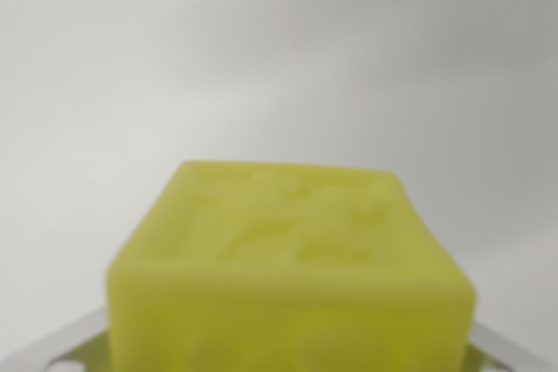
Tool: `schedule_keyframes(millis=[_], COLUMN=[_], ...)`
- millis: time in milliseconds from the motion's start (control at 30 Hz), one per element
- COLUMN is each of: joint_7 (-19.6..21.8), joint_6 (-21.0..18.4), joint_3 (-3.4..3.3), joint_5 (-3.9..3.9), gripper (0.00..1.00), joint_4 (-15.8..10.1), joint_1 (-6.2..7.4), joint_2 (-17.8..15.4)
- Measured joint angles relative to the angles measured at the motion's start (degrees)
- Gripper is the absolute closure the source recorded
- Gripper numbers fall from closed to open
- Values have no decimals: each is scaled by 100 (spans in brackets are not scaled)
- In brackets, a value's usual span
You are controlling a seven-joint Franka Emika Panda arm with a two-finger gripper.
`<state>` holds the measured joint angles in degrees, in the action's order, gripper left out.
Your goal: Pick yellow cube
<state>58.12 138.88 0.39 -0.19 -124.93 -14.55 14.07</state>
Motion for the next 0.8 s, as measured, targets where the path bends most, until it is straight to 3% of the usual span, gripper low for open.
schedule_keyframes(millis=[800], joint_7=[-5], joint_6=[-798], joint_3=[0], joint_5=[7], gripper=[100], joint_4=[221], joint_1=[0], joint_2=[-575])
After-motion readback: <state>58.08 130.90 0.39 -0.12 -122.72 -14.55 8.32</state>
